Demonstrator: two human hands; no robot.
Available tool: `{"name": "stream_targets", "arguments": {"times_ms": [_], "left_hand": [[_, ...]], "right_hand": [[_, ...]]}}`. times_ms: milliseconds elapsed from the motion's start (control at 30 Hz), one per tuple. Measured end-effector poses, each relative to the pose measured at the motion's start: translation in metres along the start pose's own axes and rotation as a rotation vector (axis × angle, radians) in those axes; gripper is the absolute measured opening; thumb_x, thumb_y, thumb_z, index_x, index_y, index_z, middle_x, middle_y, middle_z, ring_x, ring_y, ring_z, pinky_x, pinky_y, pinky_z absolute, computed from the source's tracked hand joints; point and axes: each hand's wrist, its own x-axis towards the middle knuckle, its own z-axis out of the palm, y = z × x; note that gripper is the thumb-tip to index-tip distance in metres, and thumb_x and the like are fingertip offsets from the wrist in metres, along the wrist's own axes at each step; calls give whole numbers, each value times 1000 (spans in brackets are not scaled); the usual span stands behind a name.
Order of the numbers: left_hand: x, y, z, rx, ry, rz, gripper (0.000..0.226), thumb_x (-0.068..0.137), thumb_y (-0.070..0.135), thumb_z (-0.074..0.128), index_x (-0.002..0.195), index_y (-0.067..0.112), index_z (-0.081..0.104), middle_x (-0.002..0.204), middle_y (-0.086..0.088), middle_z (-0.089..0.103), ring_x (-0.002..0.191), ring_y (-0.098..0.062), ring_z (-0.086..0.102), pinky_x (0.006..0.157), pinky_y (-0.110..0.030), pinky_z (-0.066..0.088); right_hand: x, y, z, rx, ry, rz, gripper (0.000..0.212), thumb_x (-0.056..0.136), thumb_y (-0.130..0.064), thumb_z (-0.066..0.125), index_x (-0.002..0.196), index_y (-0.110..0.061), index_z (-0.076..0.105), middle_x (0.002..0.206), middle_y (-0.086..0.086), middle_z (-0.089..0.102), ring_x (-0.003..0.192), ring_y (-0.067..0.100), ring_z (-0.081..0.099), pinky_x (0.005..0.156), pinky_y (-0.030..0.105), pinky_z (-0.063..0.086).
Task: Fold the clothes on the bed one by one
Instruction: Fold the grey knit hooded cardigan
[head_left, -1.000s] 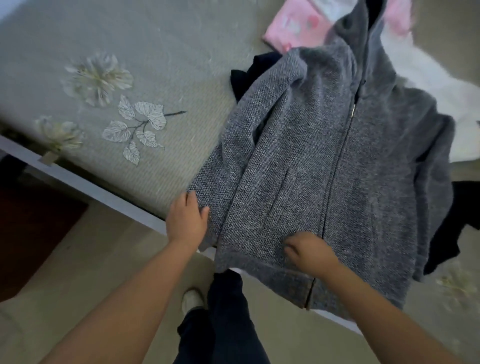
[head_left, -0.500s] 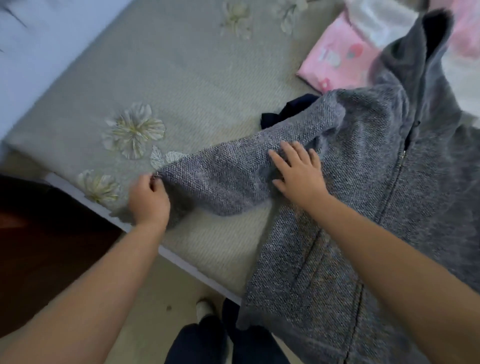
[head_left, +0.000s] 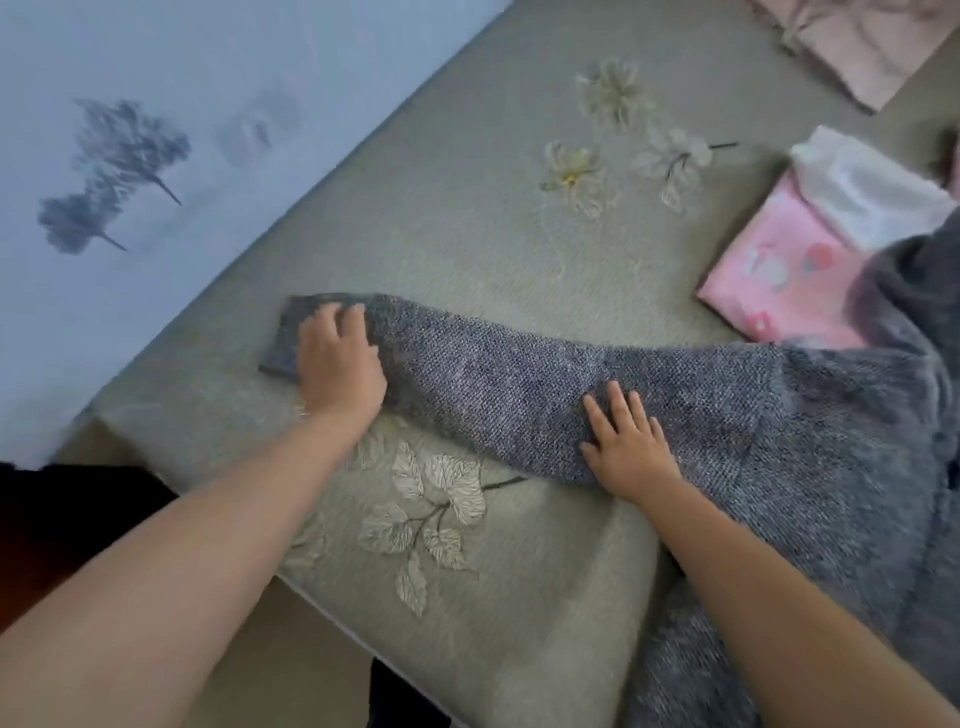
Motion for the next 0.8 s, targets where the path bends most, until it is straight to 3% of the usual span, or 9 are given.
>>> {"name": "stream_targets", "arguments": {"times_ms": [67,167,233,333,433,467,533,667,800], "left_hand": [[-27,2,24,-44,-149,59,37,91,16,51,124,0,47,120,-19,51,110,-33,47,86,-38,39],[-61,10,49,-215,-369,-232,41,94,30,45,114,-4,52,97,-13,61,84,-24,59,62,-21,41],[-71,19,58,-389,-416,-407,48,94,33,45,122,-6,46,108,-15,61,96,-28,59,74,-30,45],[-66,36,59,-651,-358,-684,58,91,33,52,134,-2,34,115,-5,57,102,-20,53,89,-39,45],[-49,50,54,-1009,-202,-1022,71,86,28,61,141,4,24,138,-12,43,124,-28,44,102,-41,36],[-42,55,52,-1049,-126,-1065,73,85,26,63,142,6,22,144,-11,36,130,-30,37,106,-41,31],[-34,67,45,-954,-41,-955,70,88,23,60,144,9,20,148,-9,29,135,-28,29,108,-38,25],[-45,117,35,-819,11,-505,58,93,19,50,144,10,23,146,-8,35,132,-22,34,104,-25,25],[-87,204,23,-684,14,3,43,91,10,51,131,-5,42,126,-26,50,118,-35,46,95,-28,29]], "right_hand": [[6,-9,6,-27,-93,28,60,97,-41,24,146,-25,-7,154,5,-16,142,26,-10,113,50,1],[9,-13,15,2,-100,60,59,98,-39,22,146,-24,-8,154,4,-16,142,25,-11,112,52,-3],[8,-10,13,16,-84,52,59,98,-39,24,146,-25,-6,155,3,-14,142,24,-8,112,50,-2],[4,-4,3,97,-109,11,56,99,-32,27,147,-24,0,155,2,-9,143,22,-5,114,45,0],[-10,8,-8,299,-60,-23,52,99,-23,32,146,-17,12,155,2,4,143,18,7,114,32,9],[-18,14,-11,369,-19,-12,51,99,-21,34,146,-15,16,155,1,8,142,17,11,112,28,12],[-36,28,-13,437,76,21,48,98,-20,36,144,-14,23,154,0,15,141,15,15,110,25,17],[-87,72,-2,508,242,127,45,96,-14,41,140,-12,32,151,1,24,141,13,11,111,27,16],[-147,130,18,613,347,199,45,94,-8,45,138,-6,37,149,5,28,140,17,15,109,34,24]]}}
